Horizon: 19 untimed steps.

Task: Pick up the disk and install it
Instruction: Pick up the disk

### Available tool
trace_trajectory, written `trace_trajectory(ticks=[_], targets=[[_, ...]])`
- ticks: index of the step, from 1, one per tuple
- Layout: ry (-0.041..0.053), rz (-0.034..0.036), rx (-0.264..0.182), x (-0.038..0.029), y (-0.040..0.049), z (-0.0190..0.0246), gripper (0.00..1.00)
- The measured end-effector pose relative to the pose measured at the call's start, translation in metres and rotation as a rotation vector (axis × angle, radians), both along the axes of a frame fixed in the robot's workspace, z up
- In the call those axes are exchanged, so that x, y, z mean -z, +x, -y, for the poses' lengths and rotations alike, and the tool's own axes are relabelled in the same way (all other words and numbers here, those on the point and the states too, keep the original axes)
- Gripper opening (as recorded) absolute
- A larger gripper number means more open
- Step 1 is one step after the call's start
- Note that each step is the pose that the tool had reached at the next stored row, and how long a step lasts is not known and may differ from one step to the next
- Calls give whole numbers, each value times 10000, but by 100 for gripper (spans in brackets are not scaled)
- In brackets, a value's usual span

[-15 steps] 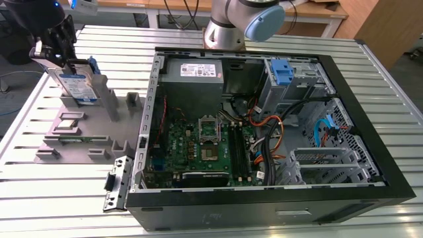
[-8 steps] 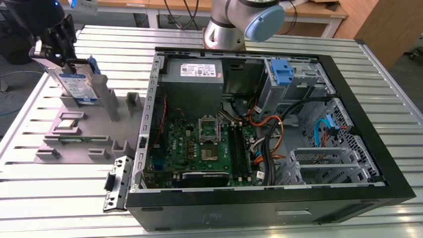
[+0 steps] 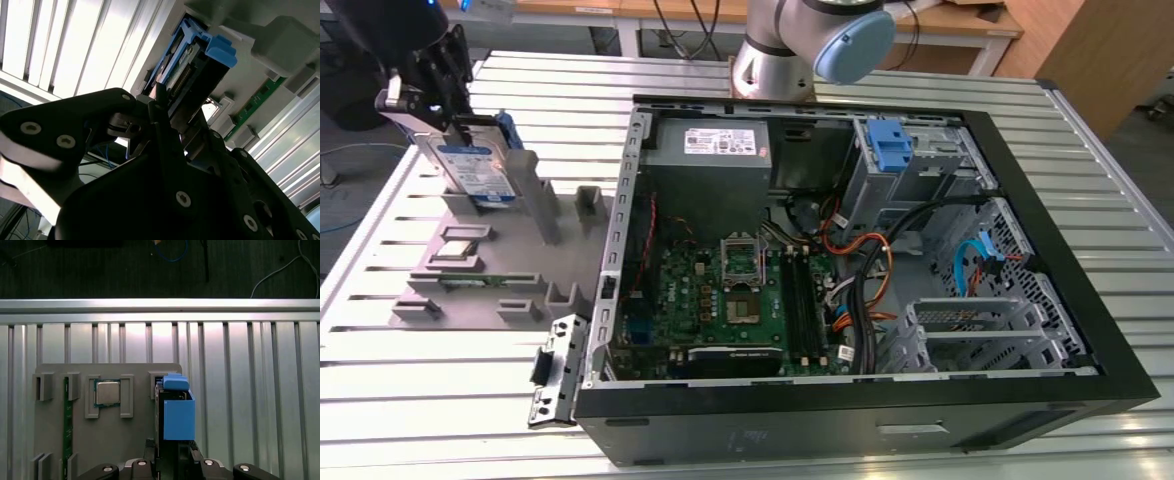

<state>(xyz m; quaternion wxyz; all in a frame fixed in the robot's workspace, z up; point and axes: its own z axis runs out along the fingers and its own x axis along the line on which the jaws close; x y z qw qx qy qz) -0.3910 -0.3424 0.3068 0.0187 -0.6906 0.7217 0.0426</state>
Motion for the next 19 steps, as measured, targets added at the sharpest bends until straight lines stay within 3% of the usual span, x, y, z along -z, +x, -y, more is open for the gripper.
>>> trace_trajectory(ticks=[9,11,12,13,19], targets=[[-13,0,0,0,0,0,35],[-130,-3,2,-2,0,-1,35],[-239,-2,0,-1,0,0,35],[-276,1,0,0,0,0,35],[-283,-5,0,-16,0,0,35]])
